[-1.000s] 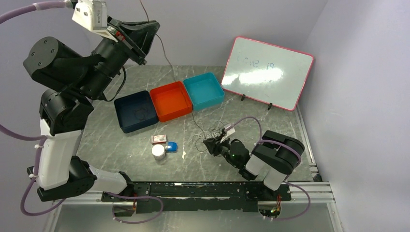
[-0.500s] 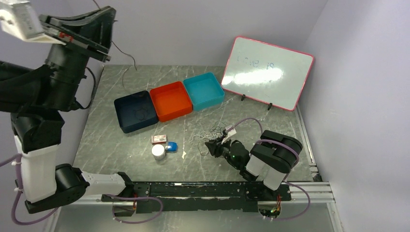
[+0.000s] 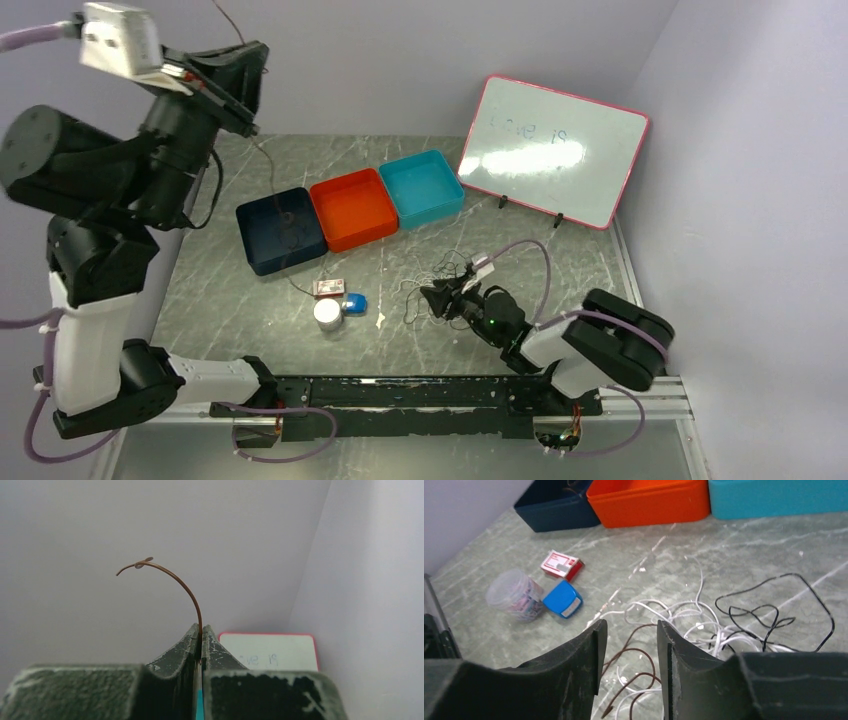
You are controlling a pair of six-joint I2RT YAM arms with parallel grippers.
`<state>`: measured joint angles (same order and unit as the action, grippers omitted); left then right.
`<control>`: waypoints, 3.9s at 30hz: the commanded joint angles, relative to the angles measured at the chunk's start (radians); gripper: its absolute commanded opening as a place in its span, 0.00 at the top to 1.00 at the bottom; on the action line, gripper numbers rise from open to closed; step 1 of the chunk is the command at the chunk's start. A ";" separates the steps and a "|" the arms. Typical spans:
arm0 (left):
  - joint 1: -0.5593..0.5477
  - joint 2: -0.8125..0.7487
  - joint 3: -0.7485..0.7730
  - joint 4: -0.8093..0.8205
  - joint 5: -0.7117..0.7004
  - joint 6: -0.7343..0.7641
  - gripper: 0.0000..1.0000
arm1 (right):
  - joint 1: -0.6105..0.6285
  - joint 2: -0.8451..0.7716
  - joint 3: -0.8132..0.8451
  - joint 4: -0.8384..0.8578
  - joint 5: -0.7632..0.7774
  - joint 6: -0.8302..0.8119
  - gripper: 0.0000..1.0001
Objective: Untangle the cables
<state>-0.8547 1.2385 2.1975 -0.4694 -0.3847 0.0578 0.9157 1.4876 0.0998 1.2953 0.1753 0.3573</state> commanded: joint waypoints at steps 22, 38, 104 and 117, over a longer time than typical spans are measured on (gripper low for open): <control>0.269 0.113 -0.185 -0.193 0.131 -0.136 0.93 | 0.009 -0.797 0.106 -0.820 -0.040 -0.114 0.36; 0.543 0.191 -0.140 -0.324 0.172 -0.123 0.93 | 0.010 -0.801 0.252 -0.995 -0.044 -0.138 0.21; 0.855 0.378 -0.979 -0.027 0.450 -0.280 0.93 | 0.010 -0.858 0.176 -1.015 -0.054 -0.069 0.13; 0.879 0.370 -0.927 -0.075 0.422 -0.264 0.44 | 0.010 -0.833 0.173 -0.997 -0.071 -0.055 0.13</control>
<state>0.0113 1.6402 1.2274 -0.5243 0.0311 -0.2161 0.9188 0.6582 0.2855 0.2718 0.1154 0.2920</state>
